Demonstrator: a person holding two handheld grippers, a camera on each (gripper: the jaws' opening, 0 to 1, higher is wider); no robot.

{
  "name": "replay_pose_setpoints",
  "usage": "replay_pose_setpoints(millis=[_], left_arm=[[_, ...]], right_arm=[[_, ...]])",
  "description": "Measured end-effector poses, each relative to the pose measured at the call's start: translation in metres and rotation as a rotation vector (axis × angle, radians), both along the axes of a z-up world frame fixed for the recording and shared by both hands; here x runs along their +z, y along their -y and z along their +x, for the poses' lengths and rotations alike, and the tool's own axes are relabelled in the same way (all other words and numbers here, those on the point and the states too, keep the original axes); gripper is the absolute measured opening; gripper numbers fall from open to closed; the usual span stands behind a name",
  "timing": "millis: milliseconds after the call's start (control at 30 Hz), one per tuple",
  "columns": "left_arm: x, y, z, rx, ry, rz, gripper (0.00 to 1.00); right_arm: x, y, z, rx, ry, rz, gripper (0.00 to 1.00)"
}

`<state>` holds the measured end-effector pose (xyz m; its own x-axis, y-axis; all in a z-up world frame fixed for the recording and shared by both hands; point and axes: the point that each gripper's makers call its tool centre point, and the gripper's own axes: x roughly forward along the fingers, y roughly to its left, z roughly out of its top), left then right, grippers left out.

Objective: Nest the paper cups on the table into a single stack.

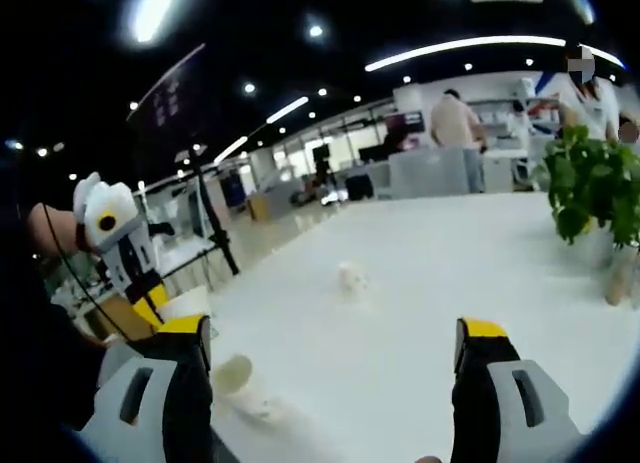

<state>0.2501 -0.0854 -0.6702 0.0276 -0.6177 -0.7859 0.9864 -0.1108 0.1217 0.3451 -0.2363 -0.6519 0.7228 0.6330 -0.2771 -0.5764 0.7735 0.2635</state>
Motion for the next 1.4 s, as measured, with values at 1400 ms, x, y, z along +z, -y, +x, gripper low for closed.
replay_pose_setpoints(millis=[1400], left_arm=[[-0.066,0.010,0.000,-0.122,-0.008,0.172,0.01]], right_arm=[[-0.022,0.027,-0.018,-0.055,-0.059,0.030,0.99]])
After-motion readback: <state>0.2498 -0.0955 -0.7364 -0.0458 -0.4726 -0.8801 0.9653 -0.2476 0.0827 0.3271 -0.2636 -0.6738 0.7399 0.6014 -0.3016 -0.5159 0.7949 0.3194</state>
